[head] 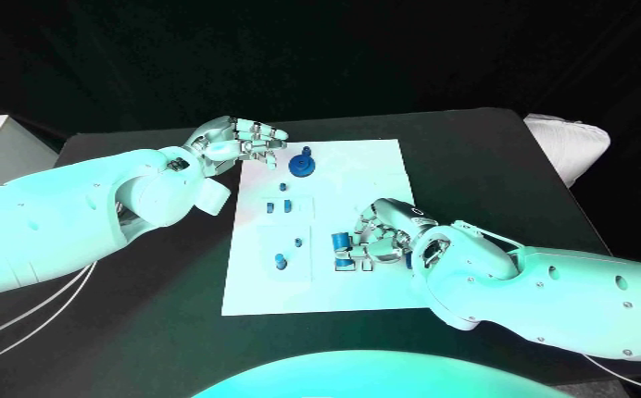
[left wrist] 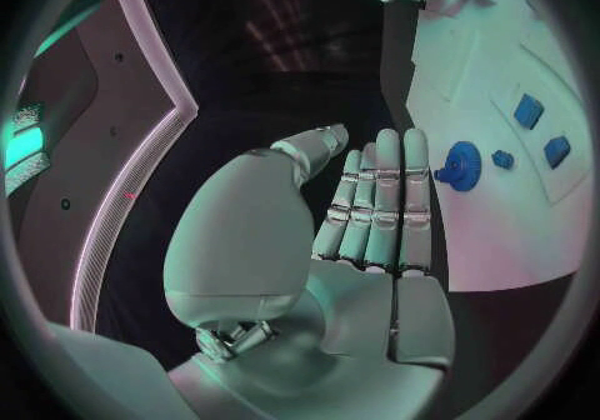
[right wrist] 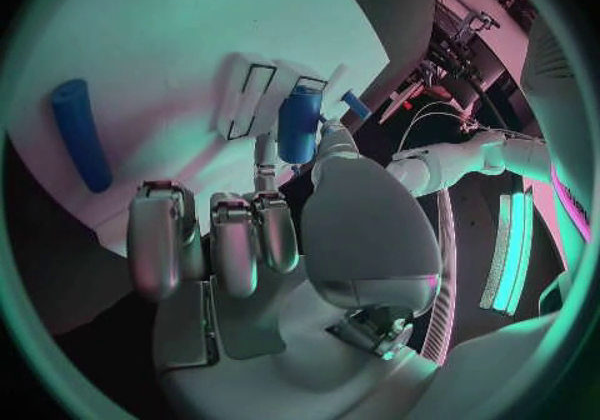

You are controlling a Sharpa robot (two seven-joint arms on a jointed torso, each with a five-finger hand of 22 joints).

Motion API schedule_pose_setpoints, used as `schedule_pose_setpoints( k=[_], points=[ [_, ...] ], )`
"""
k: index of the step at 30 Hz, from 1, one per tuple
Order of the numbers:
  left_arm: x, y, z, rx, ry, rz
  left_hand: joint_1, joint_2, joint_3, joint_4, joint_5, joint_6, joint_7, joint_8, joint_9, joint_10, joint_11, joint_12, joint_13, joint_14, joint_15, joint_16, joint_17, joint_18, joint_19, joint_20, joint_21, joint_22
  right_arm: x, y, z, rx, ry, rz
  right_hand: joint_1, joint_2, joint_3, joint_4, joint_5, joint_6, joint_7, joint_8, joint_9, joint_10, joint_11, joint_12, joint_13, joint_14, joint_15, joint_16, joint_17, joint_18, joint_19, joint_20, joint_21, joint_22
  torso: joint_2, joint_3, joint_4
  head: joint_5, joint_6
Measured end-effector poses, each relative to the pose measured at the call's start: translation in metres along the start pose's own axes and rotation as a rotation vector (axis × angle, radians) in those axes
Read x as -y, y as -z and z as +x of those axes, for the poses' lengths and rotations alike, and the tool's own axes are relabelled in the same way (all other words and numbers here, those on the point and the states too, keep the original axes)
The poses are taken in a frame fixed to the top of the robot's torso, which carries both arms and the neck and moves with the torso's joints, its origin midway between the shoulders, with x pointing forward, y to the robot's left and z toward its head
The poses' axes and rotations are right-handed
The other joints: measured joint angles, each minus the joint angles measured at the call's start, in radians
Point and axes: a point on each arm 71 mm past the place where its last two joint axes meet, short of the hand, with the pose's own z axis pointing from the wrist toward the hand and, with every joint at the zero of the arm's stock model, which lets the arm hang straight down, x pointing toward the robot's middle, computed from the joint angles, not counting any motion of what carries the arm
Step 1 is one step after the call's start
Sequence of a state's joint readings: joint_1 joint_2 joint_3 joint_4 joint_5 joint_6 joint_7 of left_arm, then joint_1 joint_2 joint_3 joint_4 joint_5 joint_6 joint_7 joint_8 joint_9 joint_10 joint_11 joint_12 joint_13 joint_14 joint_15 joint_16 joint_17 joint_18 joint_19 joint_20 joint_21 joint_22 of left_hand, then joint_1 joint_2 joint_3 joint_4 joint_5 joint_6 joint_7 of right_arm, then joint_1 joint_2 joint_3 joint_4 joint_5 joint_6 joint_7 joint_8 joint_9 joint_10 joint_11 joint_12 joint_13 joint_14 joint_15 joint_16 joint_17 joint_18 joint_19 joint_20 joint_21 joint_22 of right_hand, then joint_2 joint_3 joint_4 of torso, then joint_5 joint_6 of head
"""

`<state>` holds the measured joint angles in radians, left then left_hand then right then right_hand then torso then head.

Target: Assemble the parts on the task board

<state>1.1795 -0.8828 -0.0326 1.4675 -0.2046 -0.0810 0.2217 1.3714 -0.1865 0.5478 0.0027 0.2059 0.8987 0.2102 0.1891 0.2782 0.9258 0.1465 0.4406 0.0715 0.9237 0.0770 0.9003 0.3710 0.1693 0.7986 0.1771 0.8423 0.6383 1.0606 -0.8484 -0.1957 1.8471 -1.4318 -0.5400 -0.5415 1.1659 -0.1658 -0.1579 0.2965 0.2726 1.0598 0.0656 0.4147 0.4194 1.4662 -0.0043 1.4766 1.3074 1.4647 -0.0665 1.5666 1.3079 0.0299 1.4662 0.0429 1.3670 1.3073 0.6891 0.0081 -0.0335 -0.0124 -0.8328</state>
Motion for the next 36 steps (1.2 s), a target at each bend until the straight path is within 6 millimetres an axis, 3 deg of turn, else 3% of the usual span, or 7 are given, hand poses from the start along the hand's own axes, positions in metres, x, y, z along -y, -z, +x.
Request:
schedule_pose_setpoints(
  k=[13, 36],
  points=[
    [0.000, 0.000, 0.000, 0.000, 0.000, -0.002, 0.000, 0.000, 0.000, 0.000, 0.000, 0.000, 0.000, 0.000, 0.000, 0.000, 0.000, 0.000, 0.000, 0.000, 0.000, 0.000, 0.000, 0.000, 0.000, 0.000, 0.000, 0.000, -0.003, -0.004, 0.001, 0.021, 0.027, -0.017, 0.000, 0.000, 0.000, 0.000, 0.000, -0.007, -0.001, 0.015, 0.006, 0.000, 0.000, 0.000, 0.000, 0.000, 0.000, 0.000, 0.000, 0.000, 0.000, 0.000, -0.006, 0.001, 0.000, 0.0002, -0.0003, 0.002, -0.002],
    [-0.001, 0.000, 0.000, -0.001, 0.000, -0.006, 0.000, 0.000, 0.000, 0.000, 0.000, 0.000, 0.000, 0.000, 0.000, 0.000, 0.000, 0.000, 0.000, 0.000, 0.000, 0.000, 0.000, 0.000, 0.000, 0.000, 0.000, 0.000, -0.011, -0.003, 0.006, 0.044, 0.076, -0.068, 0.023, -0.002, 0.000, 0.000, 0.000, -0.019, 0.001, 0.008, 0.008, 0.000, 0.000, -0.004, 0.001, 0.000, 0.000, 0.000, 0.000, 0.000, 0.000, 0.000, -0.006, 0.000, -0.001, -0.0004, -0.0006, 0.004, -0.007]
  ],
)
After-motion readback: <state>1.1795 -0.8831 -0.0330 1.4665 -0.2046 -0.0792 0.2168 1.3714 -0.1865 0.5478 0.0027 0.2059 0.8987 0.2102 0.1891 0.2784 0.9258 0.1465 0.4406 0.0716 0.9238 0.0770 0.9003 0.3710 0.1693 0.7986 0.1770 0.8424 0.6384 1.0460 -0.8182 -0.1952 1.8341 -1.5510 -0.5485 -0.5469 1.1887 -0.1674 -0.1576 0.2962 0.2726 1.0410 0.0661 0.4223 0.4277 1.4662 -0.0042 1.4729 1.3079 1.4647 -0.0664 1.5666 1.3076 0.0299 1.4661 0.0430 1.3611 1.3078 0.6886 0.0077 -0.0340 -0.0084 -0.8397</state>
